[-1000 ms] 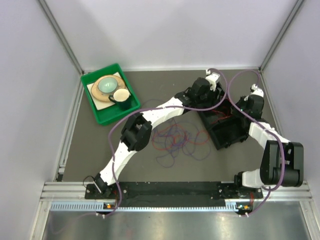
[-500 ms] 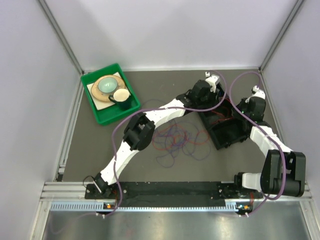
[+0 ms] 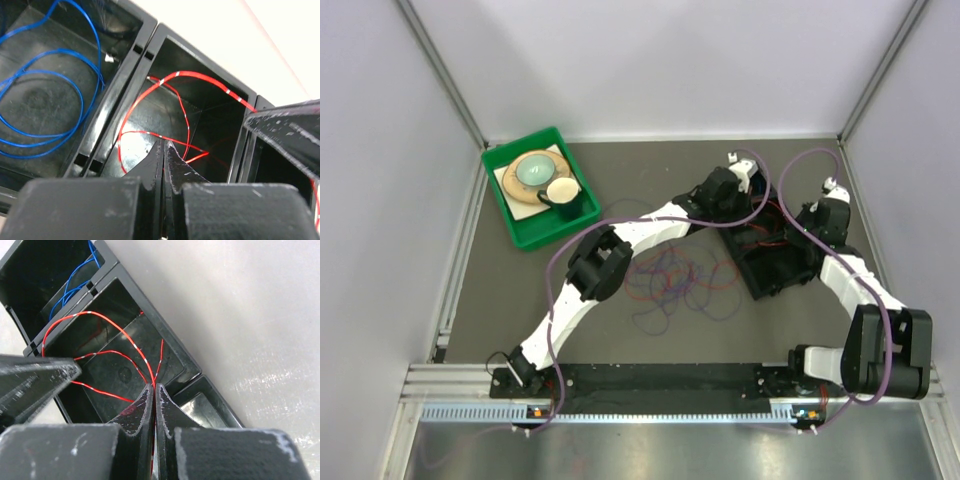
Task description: Untangle the cables
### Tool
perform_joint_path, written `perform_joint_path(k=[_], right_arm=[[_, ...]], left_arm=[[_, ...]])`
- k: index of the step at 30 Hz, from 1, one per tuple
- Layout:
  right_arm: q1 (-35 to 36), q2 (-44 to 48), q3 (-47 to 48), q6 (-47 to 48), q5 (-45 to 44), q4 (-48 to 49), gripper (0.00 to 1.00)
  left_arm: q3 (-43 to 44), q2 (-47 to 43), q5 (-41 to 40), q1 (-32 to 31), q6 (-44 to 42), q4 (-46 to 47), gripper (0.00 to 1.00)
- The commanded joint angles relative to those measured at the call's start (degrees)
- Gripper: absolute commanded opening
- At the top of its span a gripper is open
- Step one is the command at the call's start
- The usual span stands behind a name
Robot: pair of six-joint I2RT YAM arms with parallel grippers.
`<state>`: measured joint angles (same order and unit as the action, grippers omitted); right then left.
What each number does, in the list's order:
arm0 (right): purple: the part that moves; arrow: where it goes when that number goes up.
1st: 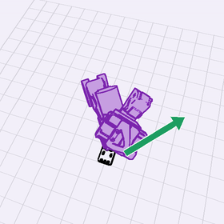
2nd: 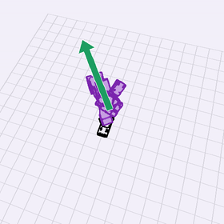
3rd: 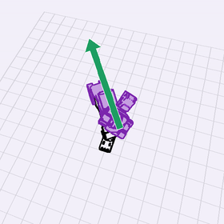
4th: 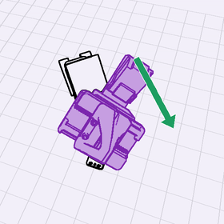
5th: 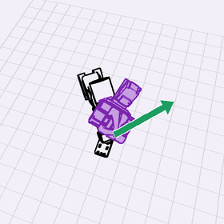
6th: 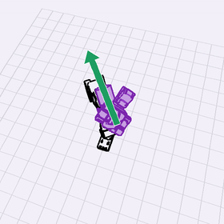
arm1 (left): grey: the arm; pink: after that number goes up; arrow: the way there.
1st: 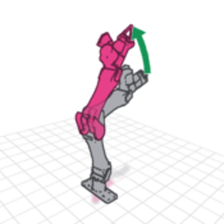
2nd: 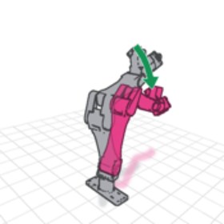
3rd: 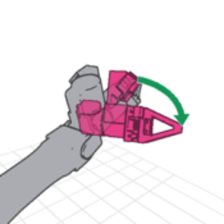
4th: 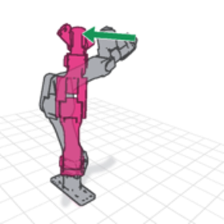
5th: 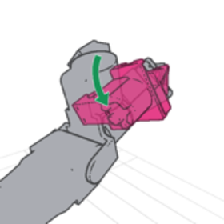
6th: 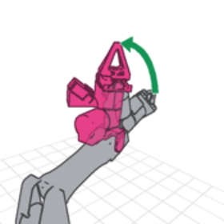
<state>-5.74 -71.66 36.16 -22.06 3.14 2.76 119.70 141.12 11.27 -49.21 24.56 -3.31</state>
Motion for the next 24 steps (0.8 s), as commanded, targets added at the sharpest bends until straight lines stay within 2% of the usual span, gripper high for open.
perform_joint_path(k=[1, 6, 8, 10, 11, 13, 14, 17, 18, 21, 24], right_arm=[[0.3, -2.3, 5.6, 0.4, -1.6, -1.9, 0.00], [0.3, -6.8, 10.2, -0.3, -1.2, -4.7, 0.00], [0.3, -7.8, 11.4, -0.3, -1.1, -5.2, 0.00], [0.3, -8.1, 12.1, -0.3, -0.9, -6.1, 0.00], [0.3, -8.4, 12.5, -0.3, -0.7, -6.3, 0.00], [0.3, -8.4, 12.6, -0.3, -0.3, -6.1, 0.00], [0.3, -8.5, 12.5, -0.3, -0.1, -6.0, 0.00], [0.3, -8.7, 12.4, -0.7, 0.5, -5.8, 0.00], [0.2, -8.7, 12.4, -0.8, 0.6, -5.8, 0.00], [0.3, -8.5, 12.3, -0.9, 0.8, -5.8, 0.00], [0.3, -8.5, 12.3, -1.0, 1.1, -5.7, 0.00]], left_arm=[[-0.8, -0.6, 1.6, 0.1, 1.0, 2.9, 0.00], [-3.6, -6.0, 2.4, 0.1, 0.5, 2.9, 0.00], [-8.7, -10.8, 1.7, 0.1, 0.3, 4.5, 0.05], [-12.3, -14.0, 1.5, 0.1, 0.0, 6.1, 0.13], [-16.0, -16.9, 2.1, 0.1, -0.4, 6.8, 0.23], [-19.7, -19.6, 4.0, 0.1, -0.8, 9.4, 0.34], [-22.6, -21.4, 4.8, 0.1, -1.3, 10.4, 0.47], [-27.0, -23.6, 8.2, 0.1, -2.8, 13.4, 0.58], [-28.0, -24.1, 8.9, 0.0, -2.9, 14.2, 0.65], [-31.6, -25.1, 11.8, -0.3, -3.2, 19.4, 0.73], [-27.9, -22.9, 9.2, -1.9, -6.2, 15.2, 0.74]])
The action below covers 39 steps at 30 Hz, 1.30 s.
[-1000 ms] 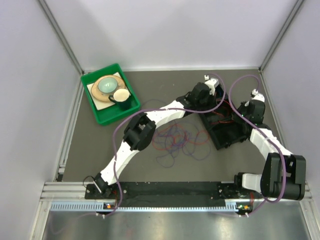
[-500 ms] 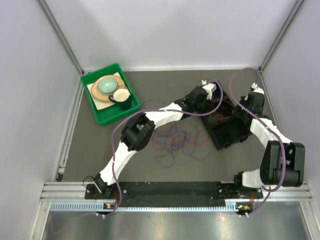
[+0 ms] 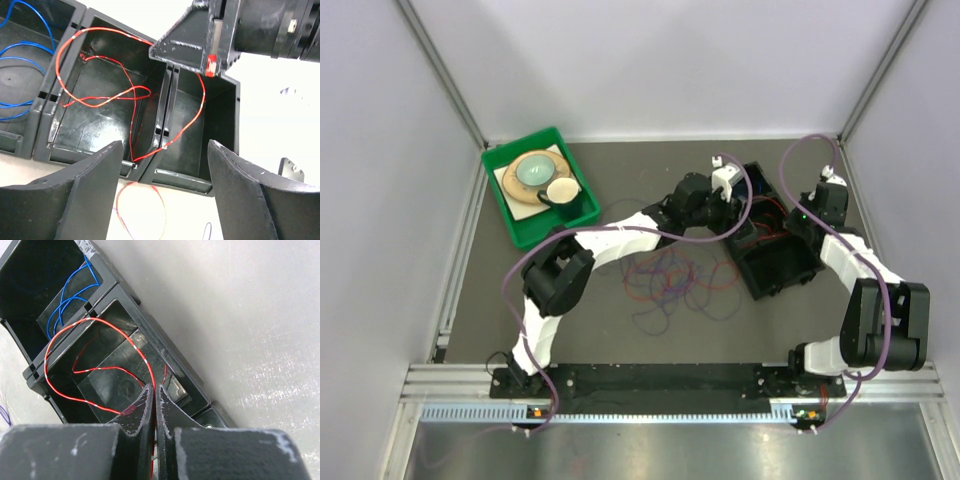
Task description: Untangle the cables
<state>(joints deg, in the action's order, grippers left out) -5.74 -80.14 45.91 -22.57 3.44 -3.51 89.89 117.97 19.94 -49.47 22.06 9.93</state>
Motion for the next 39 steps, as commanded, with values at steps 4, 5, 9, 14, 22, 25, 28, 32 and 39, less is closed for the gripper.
perform_joint_path(k=[4, 5, 9, 14, 22, 25, 28, 32, 39], right_arm=[[0.2, 0.1, 2.6, -0.9, 1.4, 0.6, 0.00], [0.3, 0.2, 2.6, -0.8, 1.4, 0.5, 0.00], [0.3, 0.0, 2.6, -0.7, 1.5, 0.2, 0.00], [0.3, -0.4, 2.9, -0.5, 1.3, 0.2, 0.00], [0.3, -0.7, 2.6, -0.5, 1.3, -0.1, 0.00], [0.3, -0.9, 2.8, -0.4, 1.2, -0.3, 0.00], [0.3, -1.5, 3.3, -0.5, 1.2, -0.1, 0.00], [0.3, -2.9, 5.0, -0.7, 1.7, -1.2, 0.00], [0.2, -1.3, 5.5, -0.7, 3.7, -0.9, 0.16]], left_arm=[[12.0, 5.9, -4.8, -3.7, -9.7, -4.4, 0.73], [12.8, 7.1, -4.7, -3.9, -9.8, -4.5, 0.73], [15.7, 10.0, -4.0, -4.0, -9.0, -5.6, 0.72], [15.7, 11.2, -2.4, -4.0, -7.7, -4.7, 0.68], [18.1, 13.9, -9.6, -3.8, -6.4, -6.0, 0.00], [19.7, 15.3, -8.5, -2.0, -1.5, -6.1, 0.00], [21.2, 16.9, -5.3, 0.2, 5.3, -5.1, 0.00], [22.8, 19.0, -6.2, 1.0, 7.7, -5.0, 0.00], [28.7, 25.3, -2.0, 1.0, 8.6, -10.9, 0.00]])
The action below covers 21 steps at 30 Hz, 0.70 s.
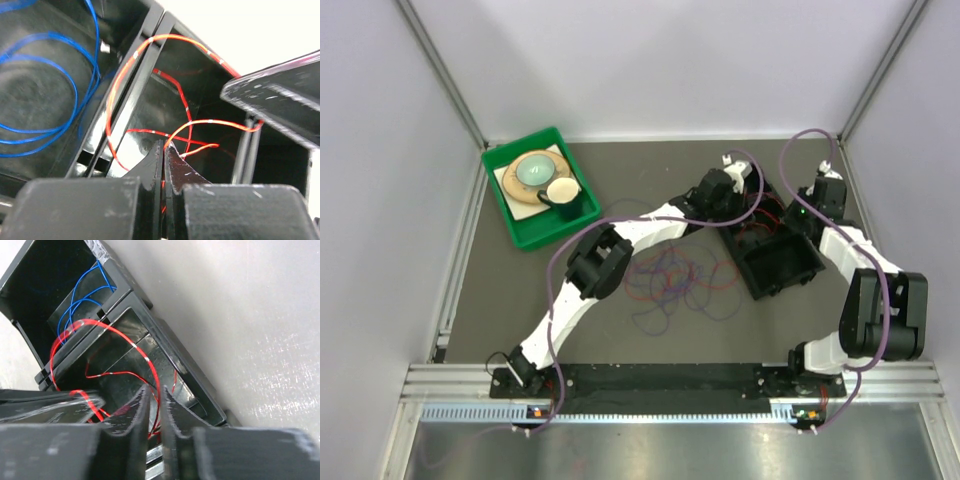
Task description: Untangle the cables
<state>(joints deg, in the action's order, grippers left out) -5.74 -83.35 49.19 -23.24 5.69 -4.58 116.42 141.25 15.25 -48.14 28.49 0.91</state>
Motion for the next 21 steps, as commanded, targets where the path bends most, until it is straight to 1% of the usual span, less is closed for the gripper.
perform_joint_path(k=[1, 3, 6, 7, 10, 14, 17, 18, 19, 21], right_arm=[[0.2, 2.7, 2.1, -0.1, 1.5, 0.3, 0.22], [0.2, 3.3, 2.2, -0.2, 1.6, -0.1, 0.24], [0.3, 4.1, 2.3, 0.0, 1.3, -0.5, 0.38], [0.2, 4.3, 2.2, -0.2, 1.1, -0.3, 0.40], [0.3, 5.7, 2.1, -0.7, 1.6, 0.4, 0.41], [0.3, 6.8, 2.8, -1.8, 2.9, 0.9, 0.40], [0.4, 7.4, 3.4, -2.2, 3.4, 0.8, 0.39], [0.4, 7.7, 3.5, -2.3, 3.4, 0.8, 0.39], [0.4, 7.8, 3.7, -2.3, 3.5, 0.7, 0.39], [0.4, 7.8, 4.3, -2.5, 3.7, 0.4, 0.39]], left_arm=[[1.8, 2.2, 2.9, -0.5, 2.4, -1.4, 0.00], [1.4, 2.6, 3.1, -0.5, 2.6, -1.3, 0.00], [1.5, 3.5, 3.7, -0.6, 1.9, -2.0, 0.00], [1.5, 3.6, 3.7, -0.7, 1.7, -2.6, 0.00], [1.5, 4.0, 3.1, -0.8, 0.7, -3.5, 0.00], [1.9, 4.2, 3.2, -0.9, -0.4, -4.2, 0.00], [1.9, 3.2, 5.2, -0.9, -1.2, -4.3, 0.00], [1.9, 2.7, 6.7, -0.9, -1.5, -4.3, 0.03], [1.8, 2.3, 7.3, -0.9, -1.9, -4.5, 0.09], [1.4, 0.9, 7.9, -1.1, -2.4, -5.4, 0.22]])
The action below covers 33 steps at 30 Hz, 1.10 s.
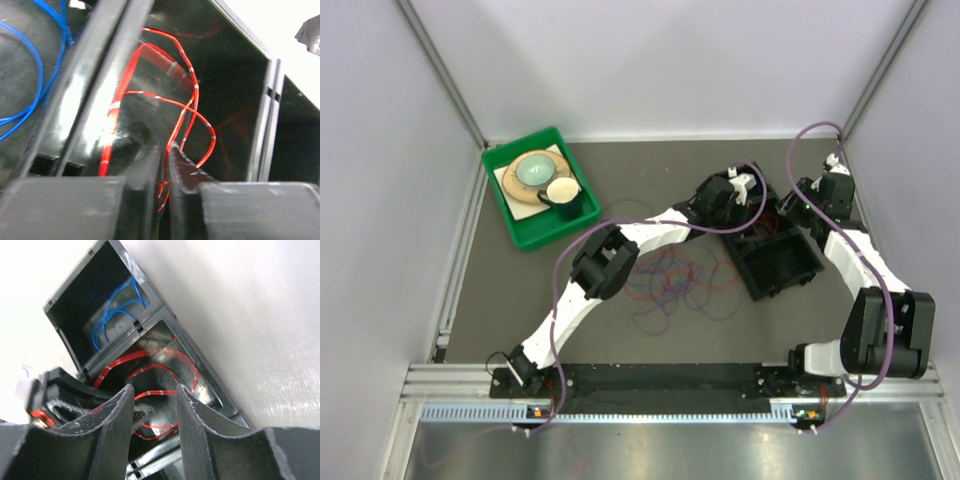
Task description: Untangle the cables
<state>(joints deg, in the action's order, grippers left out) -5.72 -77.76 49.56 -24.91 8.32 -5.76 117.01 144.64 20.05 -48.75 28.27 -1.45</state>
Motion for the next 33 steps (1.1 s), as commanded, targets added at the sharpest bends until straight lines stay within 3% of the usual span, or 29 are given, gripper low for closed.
perform_joint_path(k=[1, 4, 16, 21, 30, 33], right_arm=[[0.4, 2.2, 4.1, -0.9, 1.1, 1.5, 0.39], [0.4, 2.3, 4.4, -1.2, 1.3, 1.6, 0.39], [0.4, 4.2, 4.4, -1.2, 1.4, 0.8, 0.39], [0.4, 4.6, 4.4, -1.4, 1.5, 0.7, 0.39], [0.4, 6.1, 4.8, -1.2, 1.4, -0.2, 0.40], [0.4, 6.5, 5.1, -0.8, 1.6, -0.8, 0.41]], left_arm=[[0.6, -3.1, 2.8, -0.6, -2.9, -3.5, 0.30], [0.1, -4.6, 1.0, -1.1, -4.5, -5.7, 0.36], [-0.1, -9.8, -2.1, -1.5, -6.4, -7.3, 0.40], [-0.6, -11.7, -2.7, -1.5, -6.9, -7.5, 0.52], [-2.7, -15.3, -2.3, -1.5, -7.2, -7.3, 0.61], [-5.5, -18.3, -2.7, -1.5, -7.6, -6.7, 0.68]])
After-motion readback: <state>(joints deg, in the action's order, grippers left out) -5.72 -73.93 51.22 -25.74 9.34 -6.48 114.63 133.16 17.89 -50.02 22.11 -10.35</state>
